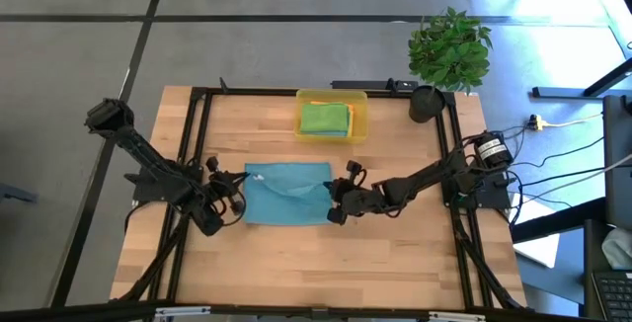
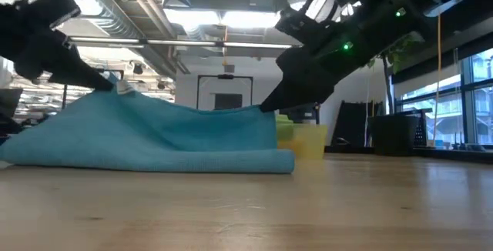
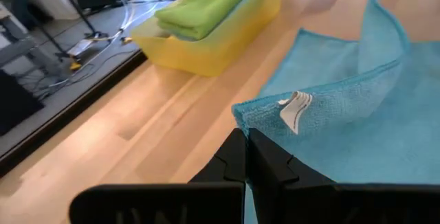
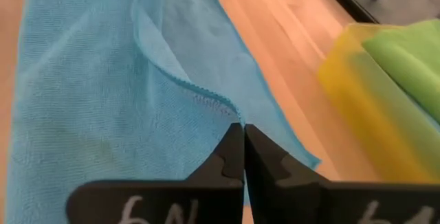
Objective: Fold microfiber towels
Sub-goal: Fold the blue microfiber cloth
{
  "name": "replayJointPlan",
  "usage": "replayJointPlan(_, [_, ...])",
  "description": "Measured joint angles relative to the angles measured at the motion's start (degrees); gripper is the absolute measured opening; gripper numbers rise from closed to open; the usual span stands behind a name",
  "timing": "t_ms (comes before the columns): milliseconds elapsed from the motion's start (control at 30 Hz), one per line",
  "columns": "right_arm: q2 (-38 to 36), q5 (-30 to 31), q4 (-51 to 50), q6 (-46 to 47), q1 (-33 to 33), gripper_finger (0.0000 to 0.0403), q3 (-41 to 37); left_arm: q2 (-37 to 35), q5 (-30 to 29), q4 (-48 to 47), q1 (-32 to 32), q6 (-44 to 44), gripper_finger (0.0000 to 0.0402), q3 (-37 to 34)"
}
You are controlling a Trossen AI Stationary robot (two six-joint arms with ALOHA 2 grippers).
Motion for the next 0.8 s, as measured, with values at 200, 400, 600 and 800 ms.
replayJointPlan(200, [0.0,-0.5,-1.7,1.3,-3.2,0.0000,0.0,0.0,2.4,1.4,4.4,-0.5,0.0000,-2.7])
replayJointPlan(400, [0.0,-5.3,-2.0,2.5,-8.5,0.0000,0.0,0.0,4.6,5.1,8.3,-0.5,0.0000,-5.8])
replayJointPlan(600, [0.0,-11.3,-2.1,4.1,-13.0,0.0000,0.0,0.0,5.2,10.0,11.7,1.4,0.0008,-8.1])
replayJointPlan(800, [0.0,-13.0,-2.2,4.3,-13.8,0.0000,0.0,0.0,7.0,15.0,13.9,5.9,0.0052,-8.4])
